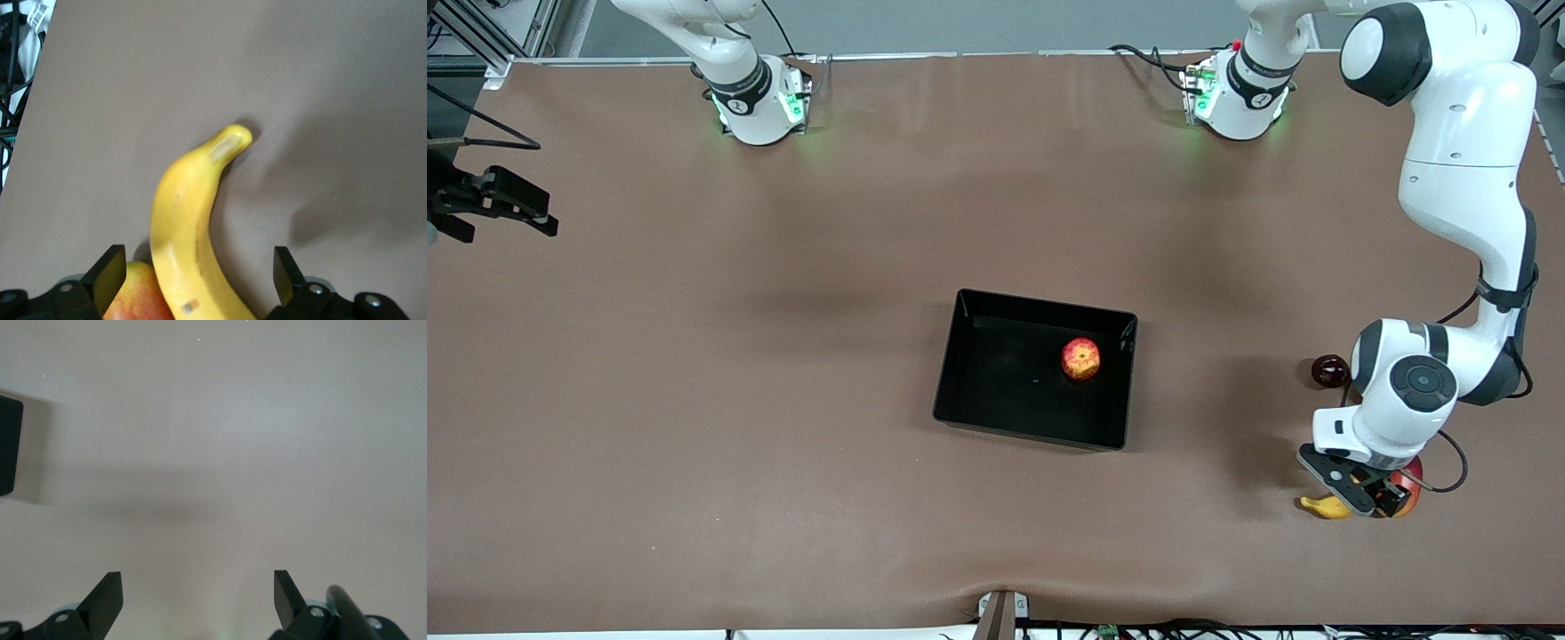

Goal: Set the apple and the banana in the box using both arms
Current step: 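Move the left gripper back over the yellow banana, then grasp the banana at its middle with the left gripper and lift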

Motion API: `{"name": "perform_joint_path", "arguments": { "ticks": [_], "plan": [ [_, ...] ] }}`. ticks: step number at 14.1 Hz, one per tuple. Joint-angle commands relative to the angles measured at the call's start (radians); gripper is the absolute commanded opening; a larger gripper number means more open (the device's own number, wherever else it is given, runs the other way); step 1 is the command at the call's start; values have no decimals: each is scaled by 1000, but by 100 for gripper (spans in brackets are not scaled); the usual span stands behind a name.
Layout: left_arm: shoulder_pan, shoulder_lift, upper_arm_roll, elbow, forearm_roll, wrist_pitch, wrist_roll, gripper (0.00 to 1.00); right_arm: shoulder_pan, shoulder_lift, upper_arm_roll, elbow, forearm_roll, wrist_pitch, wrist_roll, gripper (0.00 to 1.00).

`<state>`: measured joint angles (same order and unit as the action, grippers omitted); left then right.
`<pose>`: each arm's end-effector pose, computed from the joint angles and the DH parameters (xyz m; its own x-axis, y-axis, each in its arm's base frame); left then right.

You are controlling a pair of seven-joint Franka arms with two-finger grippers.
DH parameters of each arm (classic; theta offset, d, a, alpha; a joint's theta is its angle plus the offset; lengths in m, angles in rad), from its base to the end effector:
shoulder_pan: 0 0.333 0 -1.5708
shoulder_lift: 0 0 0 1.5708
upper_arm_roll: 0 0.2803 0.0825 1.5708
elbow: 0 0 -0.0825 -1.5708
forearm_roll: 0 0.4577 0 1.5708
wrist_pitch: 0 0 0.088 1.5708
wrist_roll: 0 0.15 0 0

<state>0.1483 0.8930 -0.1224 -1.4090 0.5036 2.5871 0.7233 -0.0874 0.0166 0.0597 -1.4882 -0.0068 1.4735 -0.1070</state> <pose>0.7933 0.0350 0.0853 0.5159 -0.8566 0.0006 -0.7964 -0.4799 -0.3680 0.6214 -0.0185 0.5717 0.9964 0.0786 -0.0317 0.0787 -0.9969 0.0024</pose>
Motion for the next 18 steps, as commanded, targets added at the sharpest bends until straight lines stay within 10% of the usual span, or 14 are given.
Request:
{"name": "perform_joint_path", "arguments": {
  "ticks": [1,8,13,18],
  "plan": [
    [11,36,-8,41,9,37,38,94,-12,-24,5,-24,21,1,1,100],
    [17,64,-8,42,7,71,36,61,-12,-24,3,-24,21,1,1,100],
    [17,43,-17,39,10,70,36,0,-12,-24,3,-23,21,1,1,100],
    [20,-17,-146,36,-93,-55,16,0,-14,-24,3,-20,21,1,1,100]
  ]
}}
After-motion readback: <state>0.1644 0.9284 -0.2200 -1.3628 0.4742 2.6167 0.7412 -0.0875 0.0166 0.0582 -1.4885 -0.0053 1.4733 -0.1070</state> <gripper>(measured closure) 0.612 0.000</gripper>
